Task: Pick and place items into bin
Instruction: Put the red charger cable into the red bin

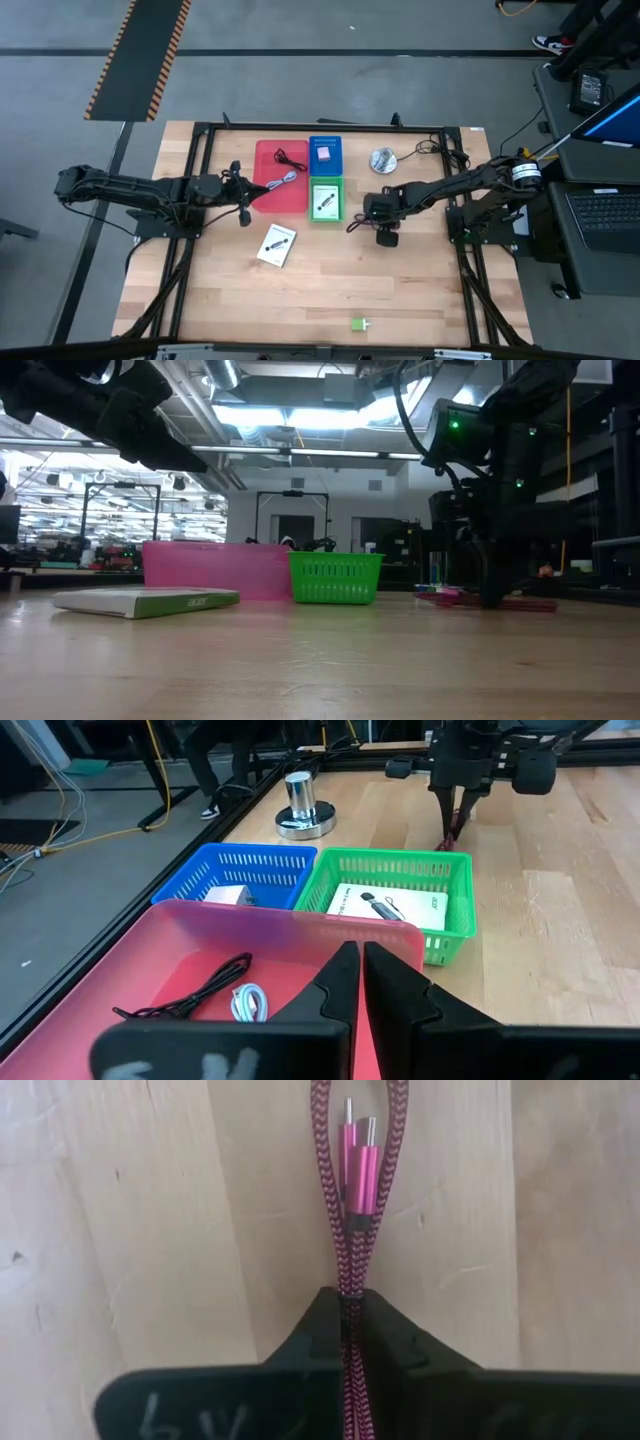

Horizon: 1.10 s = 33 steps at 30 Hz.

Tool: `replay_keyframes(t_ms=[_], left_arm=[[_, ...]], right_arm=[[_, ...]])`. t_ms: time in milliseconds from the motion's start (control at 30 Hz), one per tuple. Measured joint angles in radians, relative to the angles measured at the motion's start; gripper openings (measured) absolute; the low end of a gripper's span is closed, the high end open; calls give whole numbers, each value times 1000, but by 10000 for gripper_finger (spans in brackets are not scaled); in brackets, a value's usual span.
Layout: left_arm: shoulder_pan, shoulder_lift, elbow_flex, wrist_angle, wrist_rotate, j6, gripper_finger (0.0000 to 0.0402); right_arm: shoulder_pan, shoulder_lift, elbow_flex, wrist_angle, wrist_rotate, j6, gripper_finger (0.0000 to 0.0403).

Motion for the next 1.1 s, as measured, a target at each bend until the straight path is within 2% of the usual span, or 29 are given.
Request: replay_keyframes(t_ms=[400, 800, 967, 1100], left_arm=[[0, 0, 0, 0, 0, 2, 15], [0, 0, 0, -2, 0, 3, 15], [0, 0, 0, -5, 0, 3, 15], [0, 0, 0, -7, 0, 3, 15]], right_arm=[[1, -159, -2, 7, -28, -32, 1], [1, -437, 1, 29, -27, -56, 0], [1, -495, 1, 105, -27, -62, 0], [1, -520, -57, 273, -27, -84, 0]])
